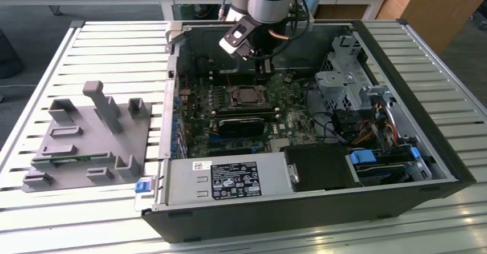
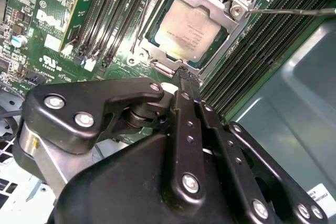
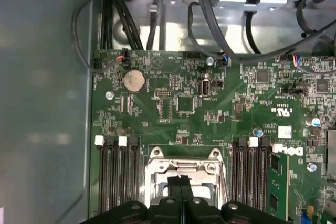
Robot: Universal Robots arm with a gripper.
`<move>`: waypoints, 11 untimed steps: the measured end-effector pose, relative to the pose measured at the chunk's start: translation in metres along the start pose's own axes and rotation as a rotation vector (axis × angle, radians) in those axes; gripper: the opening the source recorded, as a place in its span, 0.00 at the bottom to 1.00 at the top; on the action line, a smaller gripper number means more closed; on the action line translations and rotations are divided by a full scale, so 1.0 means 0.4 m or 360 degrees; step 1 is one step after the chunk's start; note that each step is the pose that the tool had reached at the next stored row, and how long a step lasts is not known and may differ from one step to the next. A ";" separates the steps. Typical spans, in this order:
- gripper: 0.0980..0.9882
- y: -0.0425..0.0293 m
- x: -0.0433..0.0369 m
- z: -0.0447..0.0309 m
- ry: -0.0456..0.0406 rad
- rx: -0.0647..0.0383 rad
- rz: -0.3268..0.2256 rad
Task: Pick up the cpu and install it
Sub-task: 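Close the cpu cover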
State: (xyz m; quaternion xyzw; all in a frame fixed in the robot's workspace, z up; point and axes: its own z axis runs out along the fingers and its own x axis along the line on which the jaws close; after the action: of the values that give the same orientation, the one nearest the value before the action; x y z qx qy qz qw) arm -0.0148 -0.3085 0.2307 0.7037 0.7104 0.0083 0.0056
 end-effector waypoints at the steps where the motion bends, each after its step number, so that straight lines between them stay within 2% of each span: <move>1: 0.01 -0.001 -0.002 0.002 0.0000 0.0000 0.0000; 4: 0.01 -0.009 -0.006 0.006 0.0001 0.0000 0.0000; 11: 0.01 -0.043 -0.006 0.010 0.0001 0.0000 0.0000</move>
State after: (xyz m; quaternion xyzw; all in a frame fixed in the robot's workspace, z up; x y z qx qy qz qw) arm -0.0319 -0.3111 0.2264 0.7038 0.7104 0.0084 0.0053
